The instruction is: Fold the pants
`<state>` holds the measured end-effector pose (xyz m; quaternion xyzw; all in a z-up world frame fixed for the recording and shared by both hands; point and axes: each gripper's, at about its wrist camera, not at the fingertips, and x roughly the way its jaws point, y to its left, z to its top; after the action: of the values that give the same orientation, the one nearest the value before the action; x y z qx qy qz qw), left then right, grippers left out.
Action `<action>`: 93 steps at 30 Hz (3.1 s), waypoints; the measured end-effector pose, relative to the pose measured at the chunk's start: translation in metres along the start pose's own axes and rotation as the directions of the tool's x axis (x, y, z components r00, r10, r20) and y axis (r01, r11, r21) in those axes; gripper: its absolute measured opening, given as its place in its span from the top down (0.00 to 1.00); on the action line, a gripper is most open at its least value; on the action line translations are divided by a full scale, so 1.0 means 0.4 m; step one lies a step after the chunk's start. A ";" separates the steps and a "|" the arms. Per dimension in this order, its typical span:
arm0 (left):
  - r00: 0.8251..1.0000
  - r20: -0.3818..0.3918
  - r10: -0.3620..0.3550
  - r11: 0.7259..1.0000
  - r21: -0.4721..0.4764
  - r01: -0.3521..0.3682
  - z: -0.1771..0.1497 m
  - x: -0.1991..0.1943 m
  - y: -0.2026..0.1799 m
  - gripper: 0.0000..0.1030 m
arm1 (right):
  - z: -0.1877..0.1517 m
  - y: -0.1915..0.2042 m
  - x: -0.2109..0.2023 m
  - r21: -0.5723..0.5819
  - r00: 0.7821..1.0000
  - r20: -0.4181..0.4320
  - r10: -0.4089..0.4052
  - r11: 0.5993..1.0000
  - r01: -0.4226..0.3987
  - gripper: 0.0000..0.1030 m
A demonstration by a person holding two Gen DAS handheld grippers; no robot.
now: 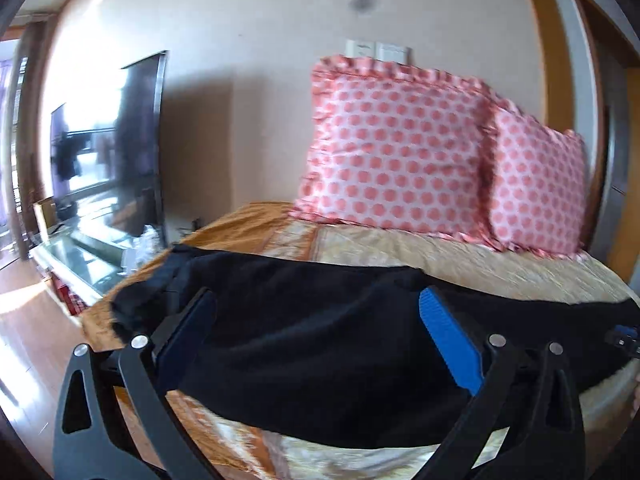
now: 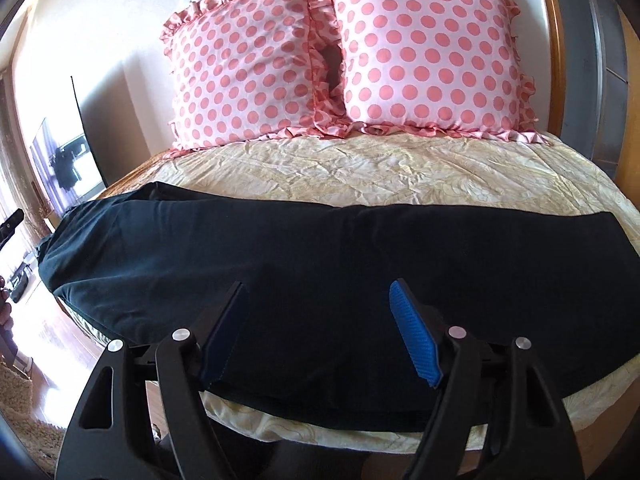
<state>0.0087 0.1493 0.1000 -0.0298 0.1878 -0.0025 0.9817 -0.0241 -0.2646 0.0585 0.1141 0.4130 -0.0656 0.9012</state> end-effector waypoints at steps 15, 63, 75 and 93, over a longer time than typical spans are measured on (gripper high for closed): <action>0.894 -0.264 -0.363 0.920 0.053 0.389 -0.138 0.124 -0.302 0.02 | -0.078 -0.510 -0.223 0.589 0.923 0.036 -0.384 0.754 0.291 0.37; 0.804 -0.267 -0.531 0.846 -0.103 0.524 -0.151 0.136 -0.305 0.02 | -0.136 -0.574 -0.265 0.712 0.918 0.079 -0.388 0.667 0.221 0.50; 0.801 -0.292 -0.522 0.850 -0.109 0.515 -0.162 0.155 -0.302 0.02 | -0.161 -0.641 -0.244 0.788 0.948 0.108 -0.299 0.607 0.101 0.51; 0.802 -0.303 -0.515 0.853 -0.093 0.513 -0.162 0.155 -0.304 0.02 | -0.099 -0.612 -0.200 0.747 0.957 -0.018 -0.290 0.632 0.205 0.56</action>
<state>0.0430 0.0232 0.0243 -0.0819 0.3277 -0.2724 0.9010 -0.1570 -0.4888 0.0571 0.4088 0.3148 -0.3566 0.7788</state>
